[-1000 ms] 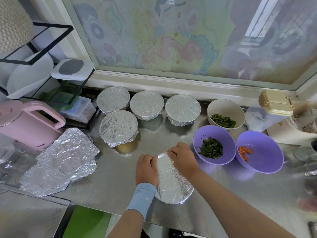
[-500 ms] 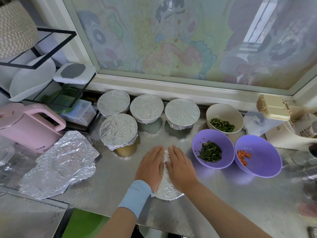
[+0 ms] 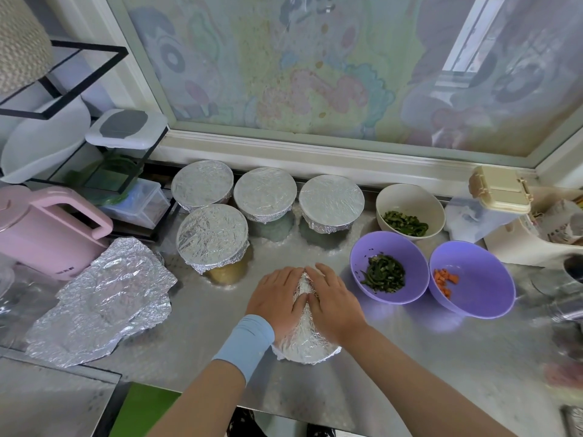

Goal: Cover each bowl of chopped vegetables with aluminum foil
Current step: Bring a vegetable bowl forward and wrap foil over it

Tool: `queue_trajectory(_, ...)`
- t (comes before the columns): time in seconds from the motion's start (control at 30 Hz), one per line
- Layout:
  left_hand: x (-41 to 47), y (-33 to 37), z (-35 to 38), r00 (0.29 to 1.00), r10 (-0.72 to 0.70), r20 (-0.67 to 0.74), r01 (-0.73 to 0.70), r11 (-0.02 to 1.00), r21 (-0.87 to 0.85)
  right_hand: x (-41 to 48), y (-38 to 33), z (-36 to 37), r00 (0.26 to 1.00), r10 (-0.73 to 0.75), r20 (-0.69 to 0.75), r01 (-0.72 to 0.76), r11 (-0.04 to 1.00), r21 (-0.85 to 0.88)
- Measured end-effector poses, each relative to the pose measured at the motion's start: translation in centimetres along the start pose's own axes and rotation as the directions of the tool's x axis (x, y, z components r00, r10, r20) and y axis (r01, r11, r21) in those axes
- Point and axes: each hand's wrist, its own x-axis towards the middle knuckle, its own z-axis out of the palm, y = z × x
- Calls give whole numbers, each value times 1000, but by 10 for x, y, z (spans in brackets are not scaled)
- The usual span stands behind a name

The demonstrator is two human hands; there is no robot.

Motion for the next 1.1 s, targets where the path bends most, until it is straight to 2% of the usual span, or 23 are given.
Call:
queue_trajectory(0.1,-1,0,0,998,-49,30,52,996,-78,1,-2,-1,1000,20,-19,-20,1000,-4)
queue_trajectory(0.23,-3,-2,0,985,-168,34,171,948,-267,0,-4,2,998,50,-45,-51,998,-20)
queue_trajectory(0.37,-6,-4,-3,952,-297,71,288,799,-527,1,-2,-1,997,68,-22,-67,997,45)
queue_trajectory(0.47,-18,-2,-1,919,-393,-19,284,697,-658,-3,1,-2,996,80,-37,-72,983,171)
queue_trajectory(0.53,-32,6,6,854,-520,-17,325,558,-764,-9,2,-2,992,107,-72,-86,964,252)
queue_trajectory(0.63,-42,18,14,757,-637,144,353,213,-911,-14,1,-2,972,215,-95,-164,909,382)
queue_trajectory(0.67,-41,20,14,728,-661,183,351,131,-927,-13,1,-1,964,246,-100,-185,892,412)
queue_trajectory(0.7,-38,20,14,703,-679,212,349,69,-935,-13,0,-1,958,267,-107,-197,880,433)
queue_trajectory(0.77,-34,21,12,683,-690,238,346,19,-938,-11,-2,0,951,280,-133,-197,877,437)
queue_trajectory(0.83,-34,20,13,695,-681,230,340,30,-940,-11,-2,1,949,277,-150,-195,890,413)
queue_trajectory(0.9,-37,20,14,727,-658,195,343,103,-934,-10,0,3,956,261,-137,-191,902,387)
queue_trajectory(0.93,-40,19,15,756,-640,138,345,210,-915,-11,1,4,964,237,-120,-180,916,358)
queue_trajectory(1.0,-51,16,15,845,-528,-79,282,566,-775,-17,4,5,986,96,-137,-67,978,198)
queue_trajectory(1.03,-58,14,16,898,-395,-196,183,739,-649,-23,7,6,986,-39,-164,52,996,73)
queue_trajectory(1.07,-64,12,17,933,-237,-271,71,859,-506,-30,9,7,966,-191,-177,188,982,-38)
queue_trajectory(1.1,-69,9,19,951,-91,-294,-25,930,-368,-37,12,7,933,-321,-162,305,945,-117)
